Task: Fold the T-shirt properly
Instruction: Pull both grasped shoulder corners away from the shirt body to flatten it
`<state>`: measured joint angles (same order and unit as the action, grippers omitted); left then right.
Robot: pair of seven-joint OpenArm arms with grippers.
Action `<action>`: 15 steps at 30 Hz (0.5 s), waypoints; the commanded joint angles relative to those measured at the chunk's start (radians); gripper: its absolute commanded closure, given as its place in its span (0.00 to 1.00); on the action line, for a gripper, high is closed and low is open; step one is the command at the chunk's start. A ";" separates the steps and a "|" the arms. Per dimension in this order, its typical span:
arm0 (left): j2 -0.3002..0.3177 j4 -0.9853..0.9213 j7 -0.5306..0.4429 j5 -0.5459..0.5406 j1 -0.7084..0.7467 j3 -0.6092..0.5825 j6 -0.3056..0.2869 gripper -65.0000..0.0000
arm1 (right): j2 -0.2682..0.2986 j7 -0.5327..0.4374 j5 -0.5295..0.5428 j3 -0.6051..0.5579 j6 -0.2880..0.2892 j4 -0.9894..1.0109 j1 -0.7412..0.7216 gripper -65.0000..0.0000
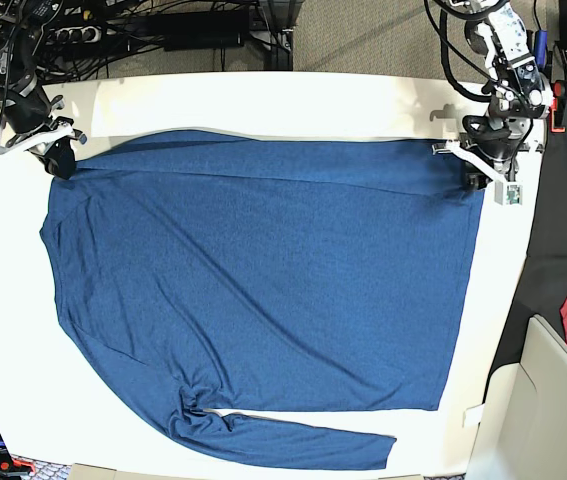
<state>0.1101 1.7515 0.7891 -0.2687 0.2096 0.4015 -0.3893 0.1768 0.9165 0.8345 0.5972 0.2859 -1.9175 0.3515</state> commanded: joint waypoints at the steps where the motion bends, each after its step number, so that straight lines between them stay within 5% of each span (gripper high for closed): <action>1: 0.012 0.017 -0.018 -0.007 -0.008 0.006 0.005 0.70 | 0.013 -0.024 0.015 0.007 0.009 -0.020 -0.002 0.97; 5: 0.013 0.018 -0.018 -0.007 -0.002 0.006 0.005 0.50 | 0.013 -0.024 0.015 0.007 0.009 -0.020 -0.002 0.97; 15: 0.029 0.014 -0.018 -0.011 0.080 0.061 0.003 0.51 | 0.011 -0.024 0.015 0.010 0.009 -0.021 -0.001 0.97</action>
<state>0.1295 1.7519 0.7883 -0.2684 0.2955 0.4625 -0.3862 0.1764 0.9161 0.8371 0.5972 0.2886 -1.9179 0.3519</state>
